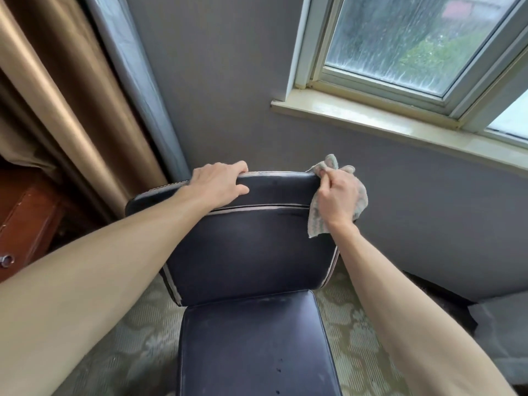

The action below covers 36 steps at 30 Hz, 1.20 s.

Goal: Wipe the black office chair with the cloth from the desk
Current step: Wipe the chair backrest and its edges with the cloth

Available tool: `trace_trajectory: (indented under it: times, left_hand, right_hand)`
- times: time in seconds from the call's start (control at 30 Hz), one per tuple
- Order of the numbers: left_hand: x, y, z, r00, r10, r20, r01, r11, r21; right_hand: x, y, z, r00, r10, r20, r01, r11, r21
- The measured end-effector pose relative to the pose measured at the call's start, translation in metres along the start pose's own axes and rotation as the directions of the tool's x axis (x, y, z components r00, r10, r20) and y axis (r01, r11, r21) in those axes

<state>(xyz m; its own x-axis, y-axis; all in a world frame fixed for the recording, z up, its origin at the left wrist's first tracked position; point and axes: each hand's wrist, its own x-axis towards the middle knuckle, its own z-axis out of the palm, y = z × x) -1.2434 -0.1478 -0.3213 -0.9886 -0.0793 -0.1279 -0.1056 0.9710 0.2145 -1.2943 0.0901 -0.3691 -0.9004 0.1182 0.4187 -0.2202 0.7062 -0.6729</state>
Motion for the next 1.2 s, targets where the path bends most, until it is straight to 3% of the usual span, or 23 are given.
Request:
trace_trajectory:
  times: [0.2, 0.4, 0.6, 0.77, 0.9, 1.1, 1.2]
  left_hand:
    - [-0.007, 0.001, 0.014, 0.993, 0.0, -0.12, 0.007, 0.998, 0.057]
    - [-0.023, -0.024, 0.024, 0.963, 0.099, -0.25, -0.064, 0.988, 0.143]
    - [-0.032, -0.041, 0.026, 0.97, 0.037, -0.241, -0.008, 0.993, 0.12]
    - [-0.032, -0.035, 0.024, 0.964, -0.003, -0.265, 0.034, 0.993, 0.113]
    - [-0.032, -0.039, 0.026, 0.955, 0.016, -0.296, 0.024, 0.991, 0.13]
    - [-0.03, -0.033, 0.026, 0.958, -0.007, -0.286, 0.042, 0.992, 0.115]
    - [-0.029, -0.033, 0.027, 0.959, -0.022, -0.281, 0.055, 0.992, 0.109]
  right_hand:
    - [-0.035, -0.074, 0.051, 0.979, -0.192, 0.064, 0.191, 0.981, 0.015]
    - [-0.033, -0.061, 0.039, 0.951, -0.29, 0.105, 0.293, 0.956, -0.017]
    - [-0.038, -0.071, 0.048, 0.981, -0.187, 0.048, 0.189, 0.981, -0.044]
    - [-0.055, -0.102, 0.068, 0.957, -0.28, 0.08, 0.284, 0.958, -0.044]
    - [-0.045, -0.088, 0.052, 0.946, -0.312, 0.093, 0.318, 0.946, -0.064]
    - [-0.03, -0.063, 0.036, 0.987, -0.153, 0.058, 0.158, 0.983, -0.097]
    - [-0.044, -0.087, 0.052, 0.968, -0.249, 0.042, 0.252, 0.964, -0.08]
